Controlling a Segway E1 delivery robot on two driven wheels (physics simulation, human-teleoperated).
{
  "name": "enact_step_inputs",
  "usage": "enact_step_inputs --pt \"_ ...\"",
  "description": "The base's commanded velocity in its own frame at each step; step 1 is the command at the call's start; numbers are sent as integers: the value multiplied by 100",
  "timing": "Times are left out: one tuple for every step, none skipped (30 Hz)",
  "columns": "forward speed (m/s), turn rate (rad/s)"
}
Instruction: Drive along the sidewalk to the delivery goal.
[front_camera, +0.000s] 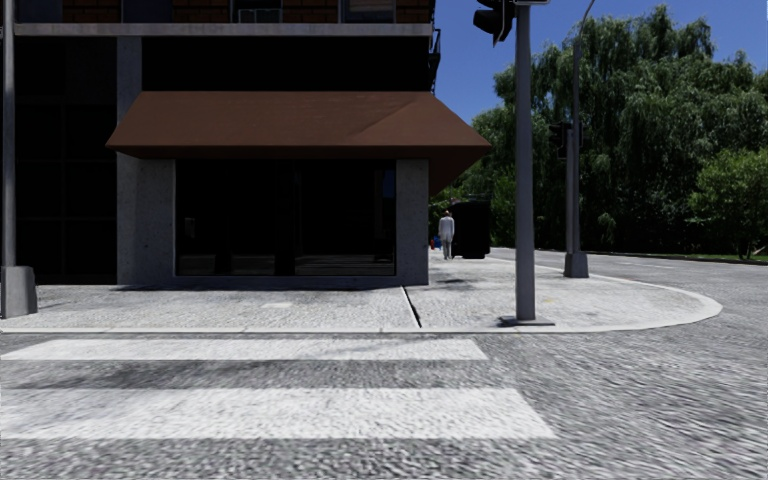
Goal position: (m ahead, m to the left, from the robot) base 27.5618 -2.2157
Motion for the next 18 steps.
enact_step_inputs --pt "200 0" --pt "200 0" --pt "200 0" --pt "200 0" --pt "200 0" --pt "200 0" --pt "200 0" --pt "200 0" --pt "200 0" --pt "200 0" --pt "200 0" --pt "200 0" --pt "200 0" --pt "200 0" --pt "200 0" --pt "200 0" --pt "200 0" --pt "200 0"
